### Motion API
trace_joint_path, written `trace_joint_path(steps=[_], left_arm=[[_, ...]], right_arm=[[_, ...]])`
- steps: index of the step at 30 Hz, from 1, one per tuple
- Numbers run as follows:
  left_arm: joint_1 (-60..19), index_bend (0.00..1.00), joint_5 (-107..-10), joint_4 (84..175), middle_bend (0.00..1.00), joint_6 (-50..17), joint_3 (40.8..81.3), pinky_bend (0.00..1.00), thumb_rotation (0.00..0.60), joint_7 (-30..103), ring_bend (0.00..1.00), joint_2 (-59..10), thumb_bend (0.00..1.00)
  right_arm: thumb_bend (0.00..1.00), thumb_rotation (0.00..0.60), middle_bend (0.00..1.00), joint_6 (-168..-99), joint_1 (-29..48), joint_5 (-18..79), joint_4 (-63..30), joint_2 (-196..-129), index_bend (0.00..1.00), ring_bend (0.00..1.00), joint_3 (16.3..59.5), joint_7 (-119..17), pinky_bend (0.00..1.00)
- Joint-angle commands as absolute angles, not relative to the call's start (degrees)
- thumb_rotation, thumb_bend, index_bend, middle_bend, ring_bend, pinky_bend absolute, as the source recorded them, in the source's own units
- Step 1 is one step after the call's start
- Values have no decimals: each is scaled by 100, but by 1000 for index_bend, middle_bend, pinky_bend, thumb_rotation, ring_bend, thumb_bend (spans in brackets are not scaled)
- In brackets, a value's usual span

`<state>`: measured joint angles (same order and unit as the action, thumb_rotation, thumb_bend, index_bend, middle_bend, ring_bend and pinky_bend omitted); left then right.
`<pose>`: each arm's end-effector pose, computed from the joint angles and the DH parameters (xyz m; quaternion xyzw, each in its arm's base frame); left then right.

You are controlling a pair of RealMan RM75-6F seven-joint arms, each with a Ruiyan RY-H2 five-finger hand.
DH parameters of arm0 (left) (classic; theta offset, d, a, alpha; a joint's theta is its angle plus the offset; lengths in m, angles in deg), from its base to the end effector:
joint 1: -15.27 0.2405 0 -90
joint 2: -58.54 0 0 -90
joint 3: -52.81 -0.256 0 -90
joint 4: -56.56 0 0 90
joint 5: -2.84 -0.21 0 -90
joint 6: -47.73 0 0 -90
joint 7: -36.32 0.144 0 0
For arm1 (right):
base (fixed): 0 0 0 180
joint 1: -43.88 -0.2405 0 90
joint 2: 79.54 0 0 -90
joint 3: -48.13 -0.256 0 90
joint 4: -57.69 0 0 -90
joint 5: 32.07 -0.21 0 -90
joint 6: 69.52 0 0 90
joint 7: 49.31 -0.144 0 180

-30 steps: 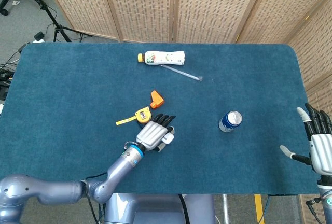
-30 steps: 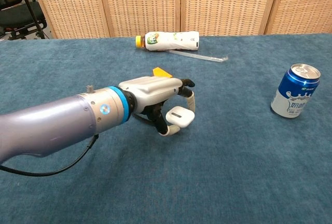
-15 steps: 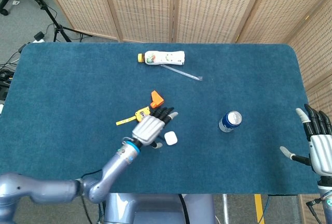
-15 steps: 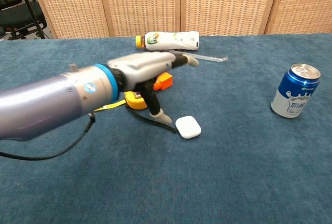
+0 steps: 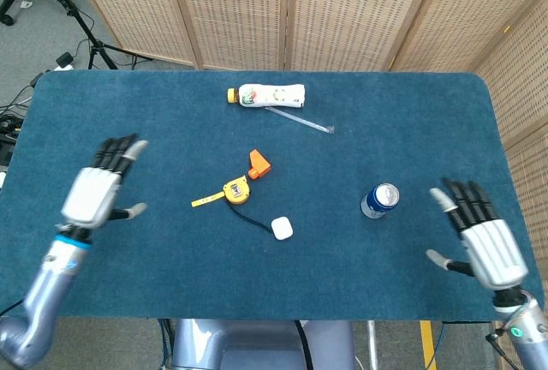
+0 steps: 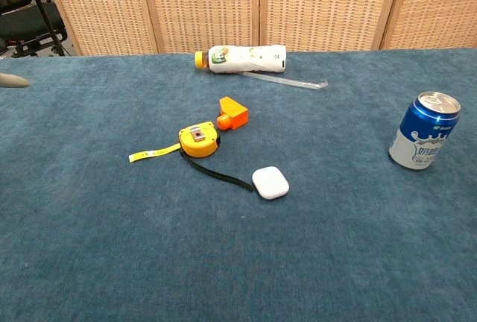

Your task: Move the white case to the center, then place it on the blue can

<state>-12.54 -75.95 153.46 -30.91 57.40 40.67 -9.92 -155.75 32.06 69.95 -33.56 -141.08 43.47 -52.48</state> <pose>-0.2102 0.2886 0.1218 -0.6453 -0.3445 -0.4737 0.4905 -0.2545 -0.2145 0.1643 0.6859 -0.2672 0.4724 0.4849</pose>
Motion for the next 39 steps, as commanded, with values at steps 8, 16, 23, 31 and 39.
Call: trace_joint_path(steps=[8, 16, 23, 31, 39], left_arm=[[-250, 0, -7925, 15416, 0, -3959, 5427, 0, 600, 2983, 0, -305, 0], [-59, 0, -8197, 15520, 0, -3994, 5399, 0, 600, 2726, 0, -2, 0], [-24, 0, -8236, 15486, 0, -3883, 5464, 0, 600, 2534, 0, 62, 0], [3, 0, -8269, 15446, 0, -3783, 5527, 0, 600, 2432, 0, 97, 0], [37, 0, -8265, 15420, 0, -3697, 5595, 0, 600, 2299, 0, 133, 0]], right_arm=[[0, 600, 0, -12644, 1250, 7120, -4548, -14491, 38, 0, 4044, -3938, 0], [0, 600, 35, -11134, 397, 4679, -4354, -15625, 82, 0, 3552, -2212, 38], [0, 600, 205, -11357, -6, 3211, -4164, -16236, 131, 78, 3571, -876, 69], [48, 600, 231, -11760, -434, 2137, -3820, -16933, 190, 81, 3688, -239, 69], [101, 600, 231, -11961, -739, 1907, -3387, -17348, 220, 81, 3817, -73, 69]])
